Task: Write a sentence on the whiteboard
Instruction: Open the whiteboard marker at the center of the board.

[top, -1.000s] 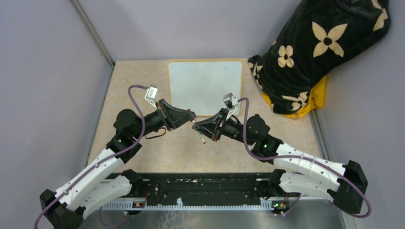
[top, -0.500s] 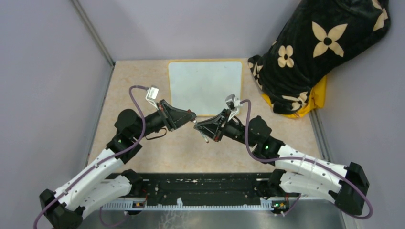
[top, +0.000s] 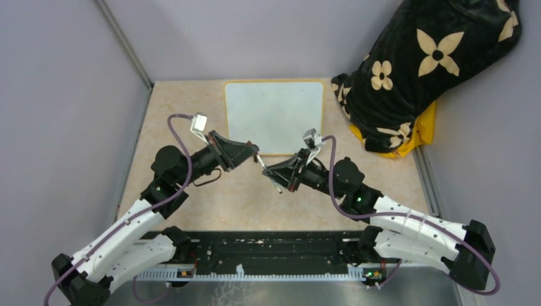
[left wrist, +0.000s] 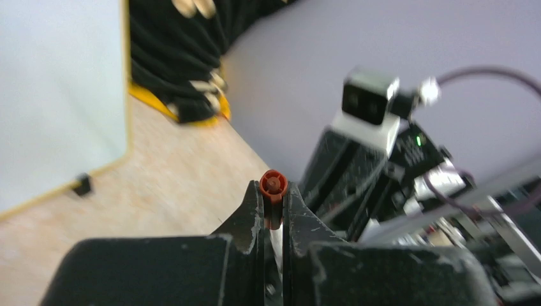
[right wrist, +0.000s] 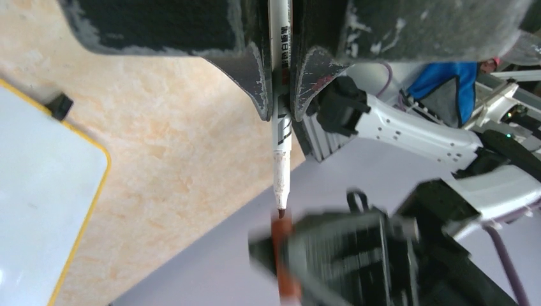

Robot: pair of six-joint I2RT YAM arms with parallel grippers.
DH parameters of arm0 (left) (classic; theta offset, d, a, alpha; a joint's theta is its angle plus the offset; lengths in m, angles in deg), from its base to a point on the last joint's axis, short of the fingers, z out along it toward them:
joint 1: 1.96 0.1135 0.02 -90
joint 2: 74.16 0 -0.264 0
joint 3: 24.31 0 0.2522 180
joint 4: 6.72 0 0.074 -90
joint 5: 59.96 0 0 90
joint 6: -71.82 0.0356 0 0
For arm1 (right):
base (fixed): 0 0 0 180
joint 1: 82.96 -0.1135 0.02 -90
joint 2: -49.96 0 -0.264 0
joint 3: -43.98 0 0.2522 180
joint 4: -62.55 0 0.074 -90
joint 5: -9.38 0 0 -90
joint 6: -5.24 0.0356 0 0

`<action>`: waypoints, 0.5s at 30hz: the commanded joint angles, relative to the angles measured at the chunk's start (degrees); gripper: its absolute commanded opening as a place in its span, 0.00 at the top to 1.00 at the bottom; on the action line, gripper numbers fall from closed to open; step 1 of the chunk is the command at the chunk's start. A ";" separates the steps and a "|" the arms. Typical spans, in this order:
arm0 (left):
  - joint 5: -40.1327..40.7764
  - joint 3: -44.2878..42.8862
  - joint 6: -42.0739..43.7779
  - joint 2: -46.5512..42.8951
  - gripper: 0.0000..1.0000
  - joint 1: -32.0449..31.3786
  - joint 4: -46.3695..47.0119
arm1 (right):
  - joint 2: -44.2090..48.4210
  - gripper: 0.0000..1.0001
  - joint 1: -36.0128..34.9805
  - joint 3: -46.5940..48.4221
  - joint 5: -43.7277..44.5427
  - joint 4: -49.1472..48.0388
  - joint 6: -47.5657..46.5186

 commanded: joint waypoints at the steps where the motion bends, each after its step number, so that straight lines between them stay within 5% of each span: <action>1: 11.86 -3.48 4.45 -2.43 1.00 2.64 6.27 | 3.44 1.00 -0.16 -1.85 -0.07 4.20 0.07; 9: 12.84 -4.02 5.77 -2.36 1.00 2.58 4.91 | 4.32 1.00 -0.17 -2.26 1.01 4.20 0.65; 15: 22.74 -4.71 10.94 -4.57 1.00 2.59 -12.30 | 7.94 1.00 -0.15 -0.49 14.09 14.09 -2.39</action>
